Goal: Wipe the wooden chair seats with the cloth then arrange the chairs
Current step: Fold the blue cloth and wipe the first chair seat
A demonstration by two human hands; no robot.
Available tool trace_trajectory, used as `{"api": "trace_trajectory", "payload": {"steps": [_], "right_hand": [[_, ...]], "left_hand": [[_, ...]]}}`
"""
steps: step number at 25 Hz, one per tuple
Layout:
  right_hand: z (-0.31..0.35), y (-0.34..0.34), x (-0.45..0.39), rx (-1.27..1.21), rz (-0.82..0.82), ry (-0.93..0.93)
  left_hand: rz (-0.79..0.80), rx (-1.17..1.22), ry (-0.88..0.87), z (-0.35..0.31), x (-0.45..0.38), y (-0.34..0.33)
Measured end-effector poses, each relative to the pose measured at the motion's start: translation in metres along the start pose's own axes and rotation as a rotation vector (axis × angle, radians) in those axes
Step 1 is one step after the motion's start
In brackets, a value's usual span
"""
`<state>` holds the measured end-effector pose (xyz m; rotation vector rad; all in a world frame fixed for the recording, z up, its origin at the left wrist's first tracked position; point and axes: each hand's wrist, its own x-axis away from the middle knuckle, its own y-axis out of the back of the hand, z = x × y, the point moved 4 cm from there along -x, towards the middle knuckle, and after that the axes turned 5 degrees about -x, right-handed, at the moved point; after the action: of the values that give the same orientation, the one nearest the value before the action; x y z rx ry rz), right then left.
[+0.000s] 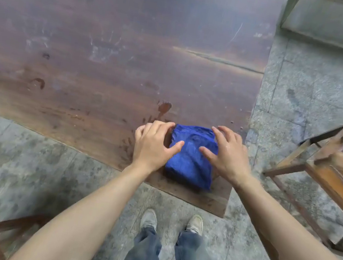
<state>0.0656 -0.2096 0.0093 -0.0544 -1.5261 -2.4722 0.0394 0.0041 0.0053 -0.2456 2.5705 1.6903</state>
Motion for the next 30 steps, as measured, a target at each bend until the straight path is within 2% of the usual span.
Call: {"api": "trace_trajectory", "payload": {"steps": [2, 5, 10, 13, 16, 20, 24, 30], "right_hand": [[-0.004, -0.017, -0.016, 0.1, 0.103, -0.041], [-0.009, -0.029, -0.03, 0.16, 0.12, -0.071], [-0.004, -0.025, -0.029, 0.031, 0.056, -0.069], [-0.002, -0.017, -0.019, -0.149, 0.039, -0.101], [0.005, 0.01, -0.002, -0.47, -0.028, -0.17], [0.04, 0.081, 0.024, -0.614, -0.168, -0.062], [0.089, 0.176, 0.043, -0.935, -0.304, 0.035], [0.133, 0.263, 0.058, -1.084, -0.492, 0.18]], "left_hand": [[0.109, -0.078, 0.056, 0.004, -0.011, -0.025], [0.228, -0.097, 0.132, 0.008, -0.025, -0.045], [0.266, 0.059, 0.157, -0.002, -0.033, -0.046], [0.284, 0.278, 0.156, -0.004, -0.029, -0.033], [0.3, 0.489, 0.101, -0.015, -0.025, -0.002], [0.21, 0.727, 0.006, -0.046, -0.028, 0.07], [0.131, 0.962, -0.069, -0.09, -0.047, 0.162], [0.102, 1.145, -0.217, -0.134, -0.076, 0.24]]}}
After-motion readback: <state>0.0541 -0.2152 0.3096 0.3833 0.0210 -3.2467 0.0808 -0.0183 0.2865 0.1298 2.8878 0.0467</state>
